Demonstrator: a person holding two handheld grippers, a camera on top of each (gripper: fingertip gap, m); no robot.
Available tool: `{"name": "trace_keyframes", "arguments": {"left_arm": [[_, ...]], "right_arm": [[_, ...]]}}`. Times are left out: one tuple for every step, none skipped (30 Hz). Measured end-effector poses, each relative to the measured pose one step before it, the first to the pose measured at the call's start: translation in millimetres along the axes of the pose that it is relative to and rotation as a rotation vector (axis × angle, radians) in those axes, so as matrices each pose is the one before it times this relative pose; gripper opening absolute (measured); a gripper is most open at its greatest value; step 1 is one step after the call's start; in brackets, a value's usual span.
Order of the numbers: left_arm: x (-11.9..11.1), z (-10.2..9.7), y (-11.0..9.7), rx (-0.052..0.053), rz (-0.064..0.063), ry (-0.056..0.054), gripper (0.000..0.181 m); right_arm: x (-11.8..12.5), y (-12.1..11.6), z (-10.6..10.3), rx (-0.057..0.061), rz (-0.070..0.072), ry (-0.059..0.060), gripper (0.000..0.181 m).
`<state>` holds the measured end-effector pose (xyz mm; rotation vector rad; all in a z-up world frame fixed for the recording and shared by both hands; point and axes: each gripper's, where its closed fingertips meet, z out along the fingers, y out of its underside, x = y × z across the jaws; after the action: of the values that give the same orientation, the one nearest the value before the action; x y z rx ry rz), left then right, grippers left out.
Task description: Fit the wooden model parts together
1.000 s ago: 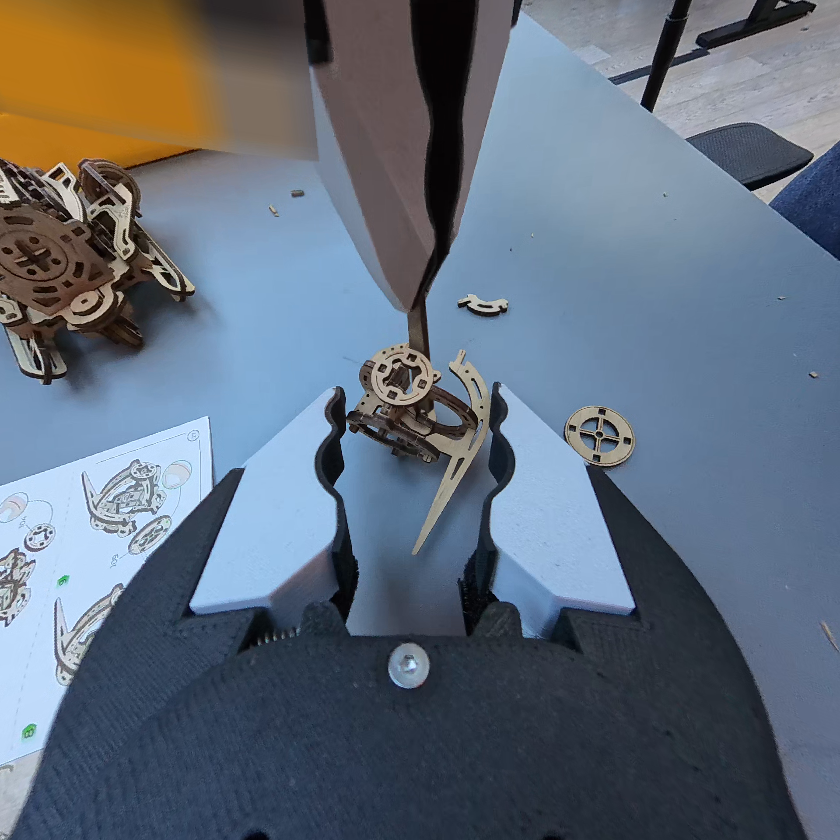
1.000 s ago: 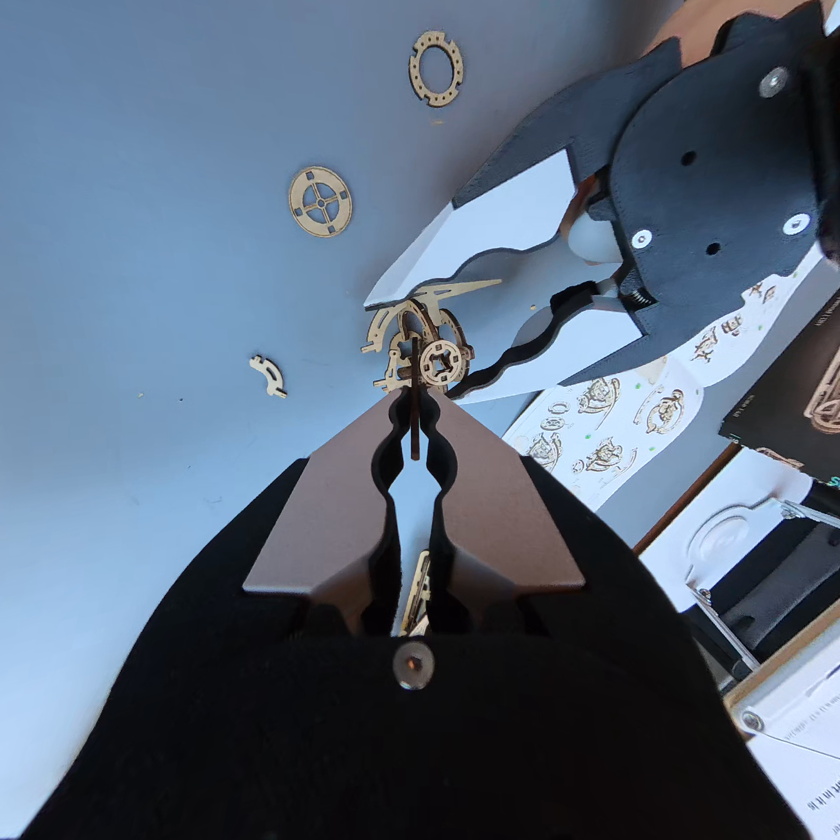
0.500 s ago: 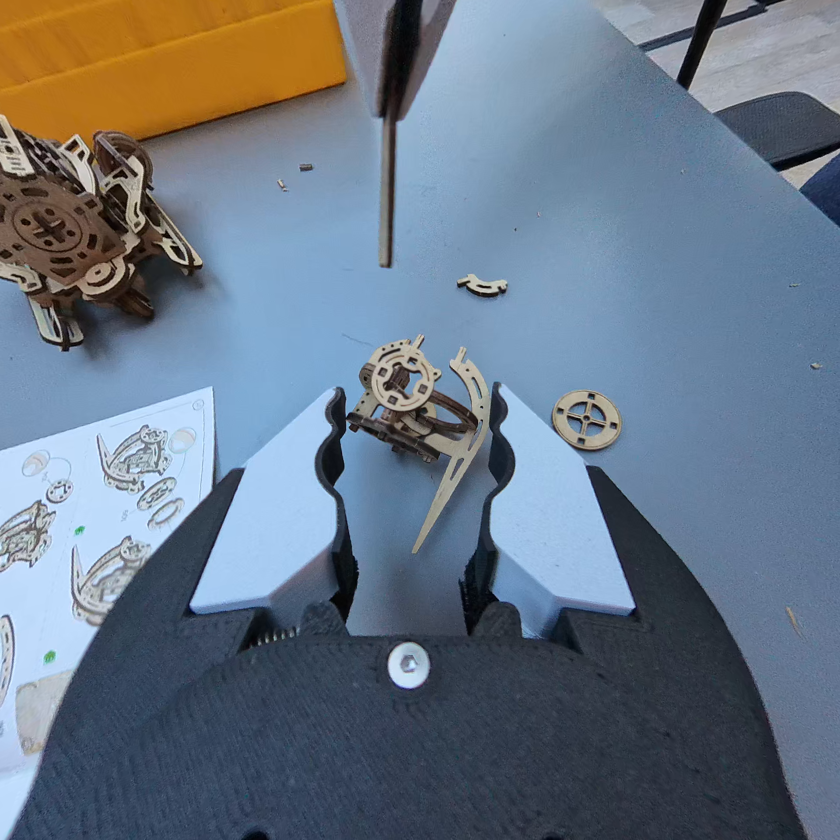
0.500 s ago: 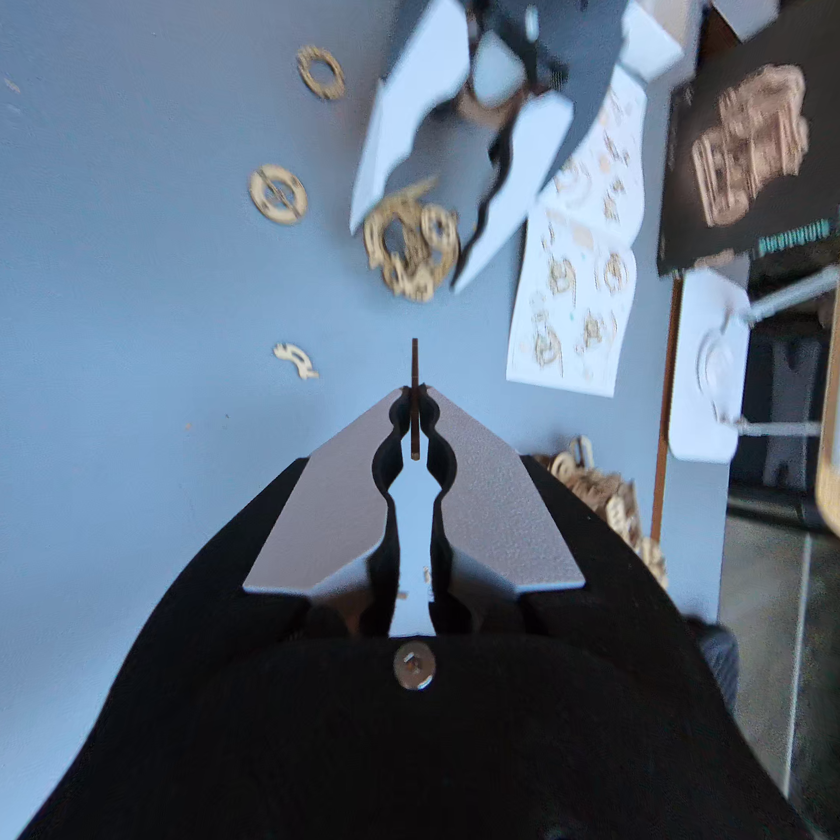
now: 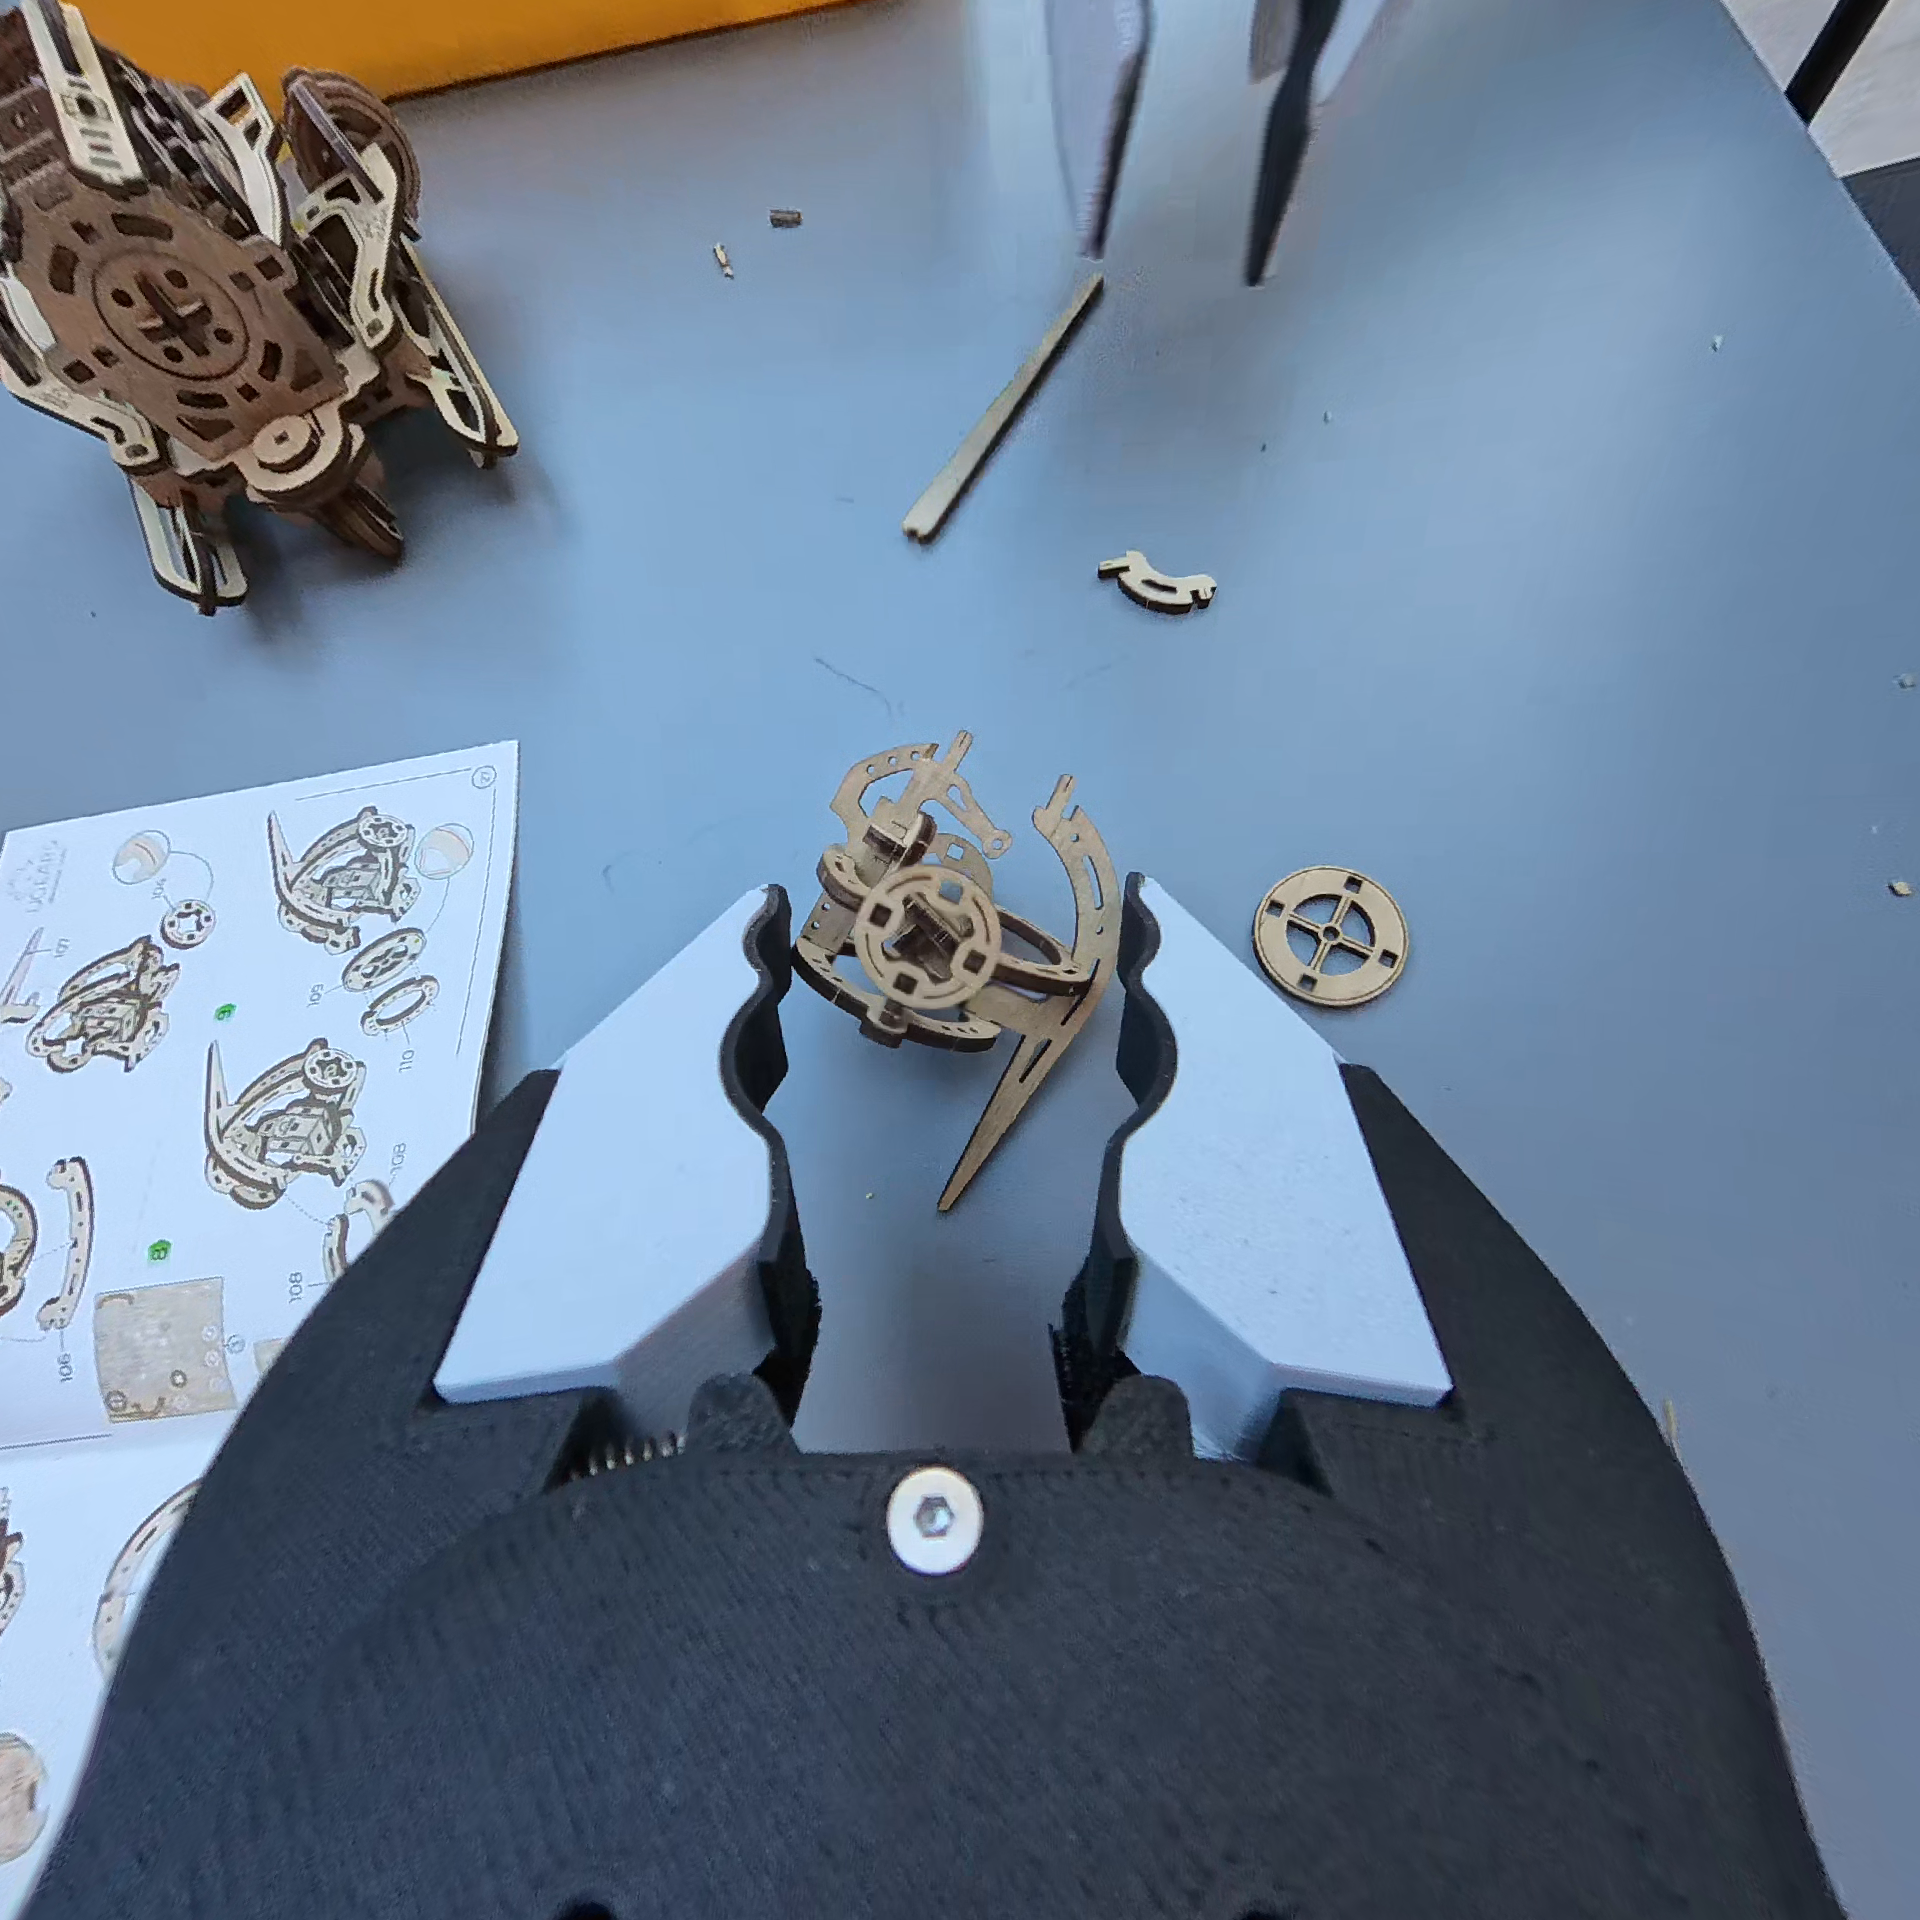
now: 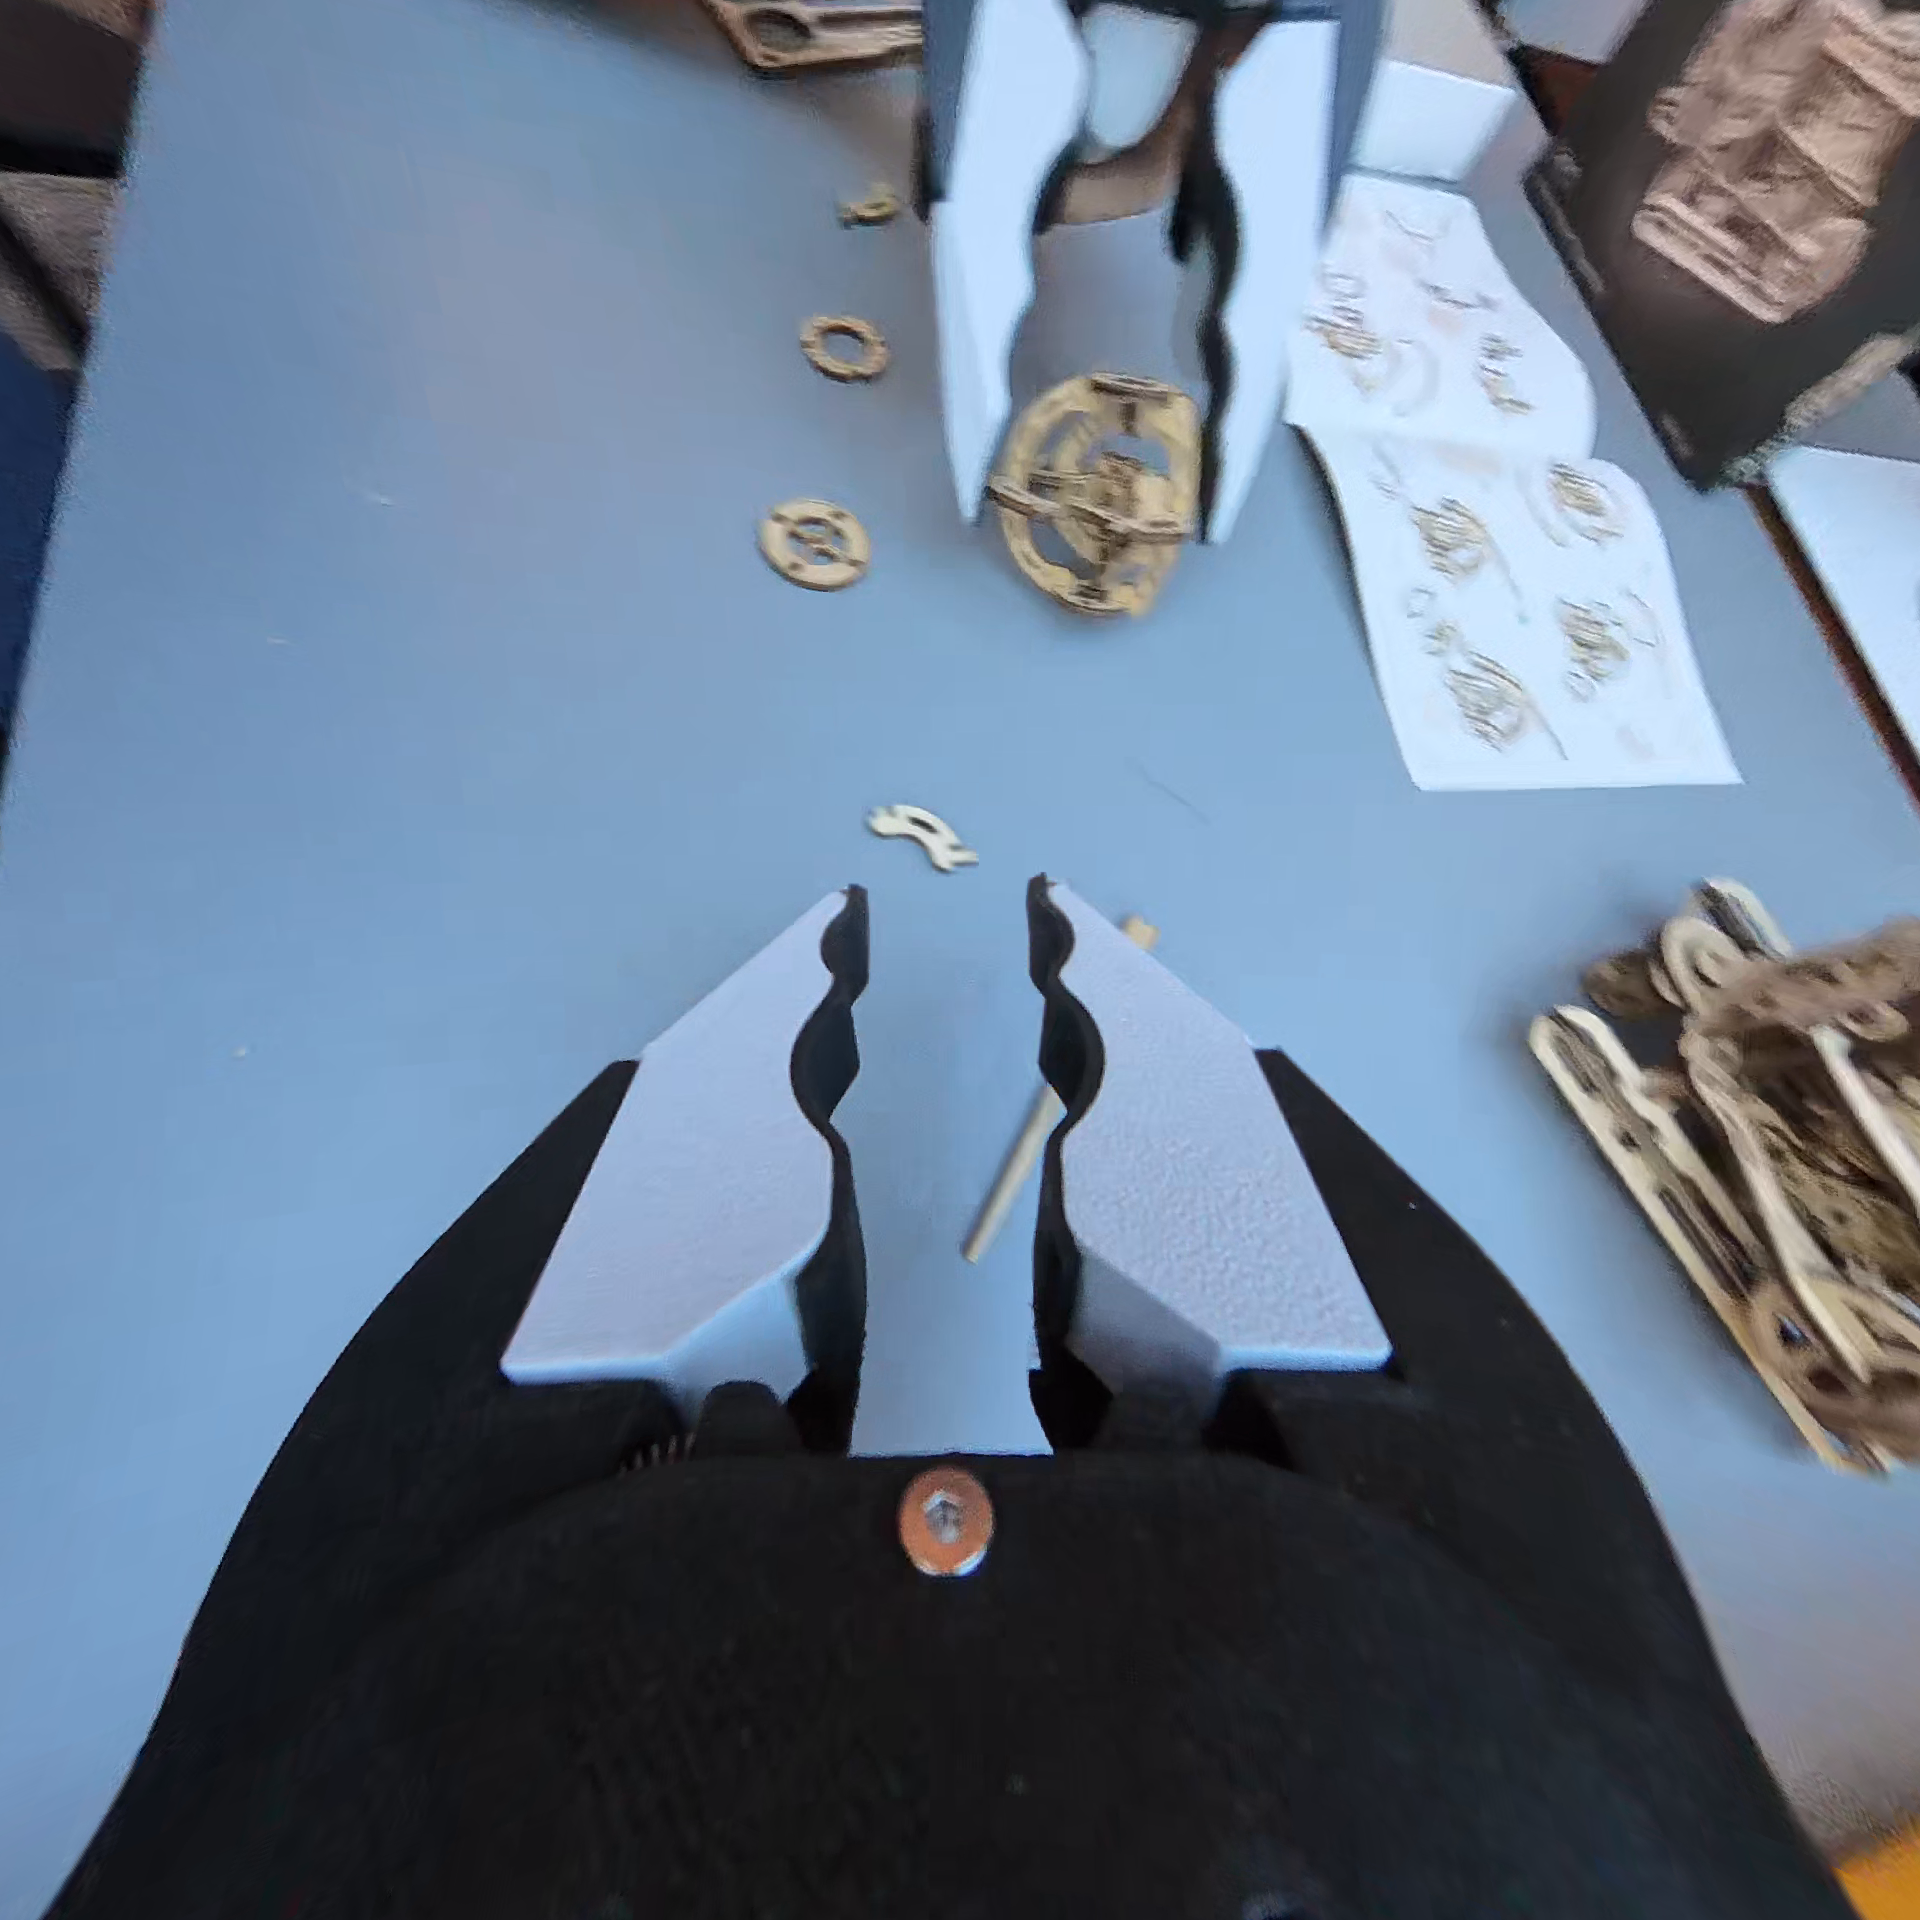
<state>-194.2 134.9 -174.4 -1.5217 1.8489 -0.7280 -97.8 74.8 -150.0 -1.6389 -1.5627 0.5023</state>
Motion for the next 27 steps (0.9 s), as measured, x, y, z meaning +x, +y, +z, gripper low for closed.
{"name": "trace_keyframes", "arguments": {"left_arm": [[0.99,-1.65,1.46,-0.0266,0.0058,-0.0015,0.063],[1.08,-2.12,1.93,-0.0261,0.009,-0.0043,0.063],[1.57,-2.34,2.46,-0.0251,0.0103,-0.004,0.063],[1.93,-2.27,2.96,-0.0237,0.0071,-0.0033,0.063],[2.31,-2.43,3.64,-0.024,0.0023,-0.001,0.062],[2.04,-2.69,3.37,-0.02,-0.0017,-0.0017,0.062],[1.33,-2.9,3.09,-0.0155,-0.0046,-0.0043,0.062],[1.39,-2.47,2.72,-0.0127,-0.0078,-0.0024,0.062],[1.68,-1.99,2.16,-0.0074,-0.0092,0.0017,0.062],[1.35,-1.06,1.59,-0.0043,-0.01,0.0012,0.062],[0.39,-0.43,0.88,-0.0011,-0.0101,-0.0032,0.062],[0.29,-0.17,0.31,0.001,-0.0082,-0.0026,0.063],[0.63,-0.22,0.05,0.0007,-0.0065,0.0004,0.063],[0.45,-0.05,0.1,0.0011,-0.0054,-0.0019,0.063],[-0.1,-0.07,0.25,0.0016,-0.0045,-0.0056,0.063],[-0.02,-0.09,0.33,0.0029,-0.0043,-0.0059,0.063],[-0.4,0.22,0.45,0.0031,-0.0043,-0.0074,0.064],[-1.01,0.49,0.01,0.0053,-0.0052,-0.0114,0.067],[-0.7,0.66,-0.64,0.0106,-0.0064,-0.009,0.07],[0.02,0.4,-1.11,0.0132,-0.0072,-0.0038,0.07],[-0.6,0.0,-1.13,0.0129,-0.0075,-0.0088,0.071],[-0.87,-0.48,-0.68,0.0118,-0.0078,-0.0101,0.073],[-0.1,-1.22,-0.63,0.0141,-0.0064,-0.0078,0.073],[-0.15,-2.19,-1.05,0.019,-0.0028,-0.0112,0.073],[-1.0,-3.01,-1.37,0.0234,0.0004,-0.0192,0.071],[-1.66,-3.63,-1.47,0.0234,-0.0021,-0.0225,0.07],[-2.61,-4.22,-0.98,0.02,-0.0078,-0.0274,0.07]], "right_arm": [[-6.14,0.97,6.52,-0.0158,-0.0134,-0.0322,0.03],[-3.92,3.39,8.3,-0.024,-0.0188,-0.0242,0.029],[-1.7,3.83,8.29,-0.0218,-0.022,-0.0149,0.026],[0.77,2.41,7.33,-0.0083,-0.0188,-0.0054,0.025],[2.55,0.47,6.36,0.0059,-0.003,-0.001,0.024],[1.05,0.07,4.57,0.005,0.0055,-0.0187,0.024],[-0.15,-0.68,3.66,0.0077,0.0133,-0.0307,0.024],[-0.8,-0.22,3.04,0.0011,0.015,-0.0363,0.026],[1.2,1.33,2.7,-0.0081,0.0146,-0.0246,0.028],[2.09,-1.56,1.48,0.0091,0.0201,-0.0193,0.03],[0.7,0.49,1.06,-0.0045,0.0175,-0.0279,0.028],[-1.75,0.42,0.83,-0.0041,0.0252,-0.0418,0.023],[-0.56,-0.12,0.44,-0.0019,0.0336,-0.0322,0.019],[2.01,0.4,-0.16,-0.0042,0.0264,-0.0089,0.015],[0.29,-0.68,-0.01,0.0039,0.0219,-0.0119,0.01],[0.33,-0.98,0.02,0.0026,0.0183,-0.0033,0.006],[0.55,-0.75,0.49,0.0032,0.0137,0.0079,0.006],[0.67,-0.97,0.8,0.006,0.0096,0.0153,0.006],[0.7,-1.13,0.67,0.0063,0.0142,0.0186,0.006],[-1.19,-2.2,0.64,0.014,0.0171,0.0088,0.006],[-2.74,-3.84,0.18,0.0217,0.0248,-0.0024,0.006],[-2.14,-5.57,-0.27,0.0314,0.0335,0.0007,0.006],[-1.69,-7.14,-0.63,0.0418,0.039,0.0022,0.006],[-3.25,-6.14,-0.54,0.0357,0.0432,-0.0092,0.006],[-3.37,-4.26,-0.08,0.0241,0.0449,-0.0119,0.006],[-0.59,-3.69,-0.14,0.0227,0.0393,0.0062,0.006],[0.77,-4.12,-0.17,0.0276,0.037,0.0137,0.006]]}}
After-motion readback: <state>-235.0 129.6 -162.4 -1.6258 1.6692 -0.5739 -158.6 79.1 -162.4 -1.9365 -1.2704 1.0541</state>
